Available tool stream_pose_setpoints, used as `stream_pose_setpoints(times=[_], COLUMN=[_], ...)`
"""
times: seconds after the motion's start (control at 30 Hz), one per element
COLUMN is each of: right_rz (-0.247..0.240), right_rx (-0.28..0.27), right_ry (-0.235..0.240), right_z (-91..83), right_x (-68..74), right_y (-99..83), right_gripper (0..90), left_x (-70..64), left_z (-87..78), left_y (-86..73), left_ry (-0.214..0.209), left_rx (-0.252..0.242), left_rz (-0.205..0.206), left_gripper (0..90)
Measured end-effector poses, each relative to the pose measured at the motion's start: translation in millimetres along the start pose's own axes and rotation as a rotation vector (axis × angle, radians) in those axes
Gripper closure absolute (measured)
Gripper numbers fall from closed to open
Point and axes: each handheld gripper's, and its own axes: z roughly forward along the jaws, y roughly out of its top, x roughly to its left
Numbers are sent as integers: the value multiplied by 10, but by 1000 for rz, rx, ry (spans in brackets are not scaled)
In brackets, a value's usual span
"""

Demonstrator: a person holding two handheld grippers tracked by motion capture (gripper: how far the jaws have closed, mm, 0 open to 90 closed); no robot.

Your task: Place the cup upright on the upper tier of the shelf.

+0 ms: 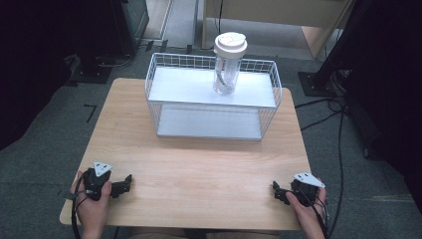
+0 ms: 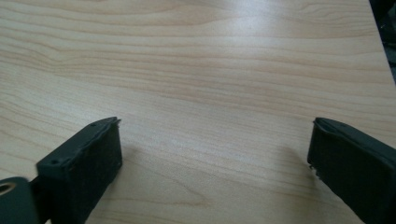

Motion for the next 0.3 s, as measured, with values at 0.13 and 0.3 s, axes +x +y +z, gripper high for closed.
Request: stream_pose_setpoints(times=[0.13,0.3], right_rz=[15,28], right_rx=[12,20], right_ry=[27,11], right_z=[12,19], right_x=[-20,-13], right_y=[4,8], right_gripper=[40,0], left_x=[-1,-2], left_z=[0,2], left_y=[0,0], left_ry=[0,0], left_rx=[-1,-2], left_rz=[-1,-3], left_gripper=[0,0])
